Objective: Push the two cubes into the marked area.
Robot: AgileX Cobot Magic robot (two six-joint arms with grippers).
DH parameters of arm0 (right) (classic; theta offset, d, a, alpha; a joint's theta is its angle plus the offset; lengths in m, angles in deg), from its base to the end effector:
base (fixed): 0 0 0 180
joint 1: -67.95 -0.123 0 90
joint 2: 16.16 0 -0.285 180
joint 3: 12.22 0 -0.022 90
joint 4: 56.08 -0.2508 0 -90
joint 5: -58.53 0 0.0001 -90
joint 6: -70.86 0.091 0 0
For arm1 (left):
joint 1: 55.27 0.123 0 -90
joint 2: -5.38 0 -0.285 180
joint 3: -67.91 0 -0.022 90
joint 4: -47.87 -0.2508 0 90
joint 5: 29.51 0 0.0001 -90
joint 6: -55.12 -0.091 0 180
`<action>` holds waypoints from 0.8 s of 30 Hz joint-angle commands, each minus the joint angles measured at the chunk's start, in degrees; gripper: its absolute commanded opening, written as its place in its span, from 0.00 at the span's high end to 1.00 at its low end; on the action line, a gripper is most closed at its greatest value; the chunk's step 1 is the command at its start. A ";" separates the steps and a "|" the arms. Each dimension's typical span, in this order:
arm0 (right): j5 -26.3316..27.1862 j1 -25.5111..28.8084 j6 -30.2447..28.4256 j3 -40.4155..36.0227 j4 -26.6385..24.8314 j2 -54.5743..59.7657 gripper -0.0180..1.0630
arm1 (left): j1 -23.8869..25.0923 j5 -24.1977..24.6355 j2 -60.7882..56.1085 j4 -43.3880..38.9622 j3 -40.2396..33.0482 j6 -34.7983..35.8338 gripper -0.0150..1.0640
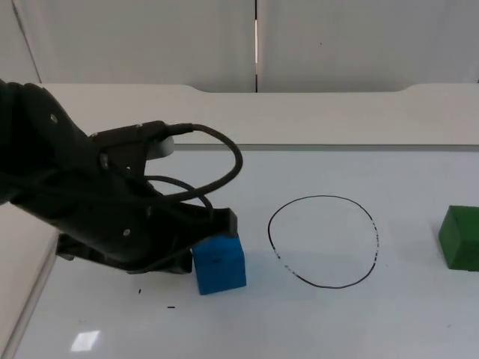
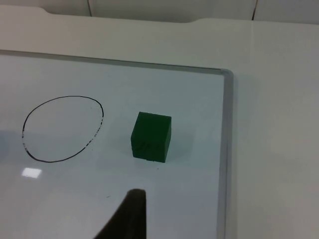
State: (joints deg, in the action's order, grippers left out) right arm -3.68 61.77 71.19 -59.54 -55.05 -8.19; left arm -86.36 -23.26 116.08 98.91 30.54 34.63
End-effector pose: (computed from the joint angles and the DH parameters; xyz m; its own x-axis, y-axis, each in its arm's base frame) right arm -0.0077 -0.0023 0.2813 -0.4588 -0.0523 -0.8870 -0.0948 0.9954 -0.0097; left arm 0.2482 -0.1588 0.1083 -0.9298 -0.0278 -0.3671 0.0908 0.9490 -0.3019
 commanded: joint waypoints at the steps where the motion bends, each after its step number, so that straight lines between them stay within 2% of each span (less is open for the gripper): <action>1: 0.46 0.27 0.00 -0.36 0.13 -0.18 0.01 | -0.38 -0.06 -0.03 0.54 0.37 -0.23 0.99; 12: 0.46 0.27 0.00 -0.36 0.13 -0.18 0.01 | -0.38 -2.21 0.10 0.64 0.62 -0.23 0.99; 18: 0.46 0.27 0.00 -0.36 0.13 -0.18 0.01 | -0.38 -0.85 1.46 1.47 0.62 -0.23 0.99; 24: 0.46 0.27 0.00 -0.36 0.13 -0.18 0.01 | -3.35 -2.30 1.86 2.33 0.88 -0.23 0.99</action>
State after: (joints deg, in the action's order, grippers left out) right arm -3.68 61.77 71.19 -59.54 -55.05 -8.19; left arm -88.43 -24.67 117.92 100.31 30.90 34.53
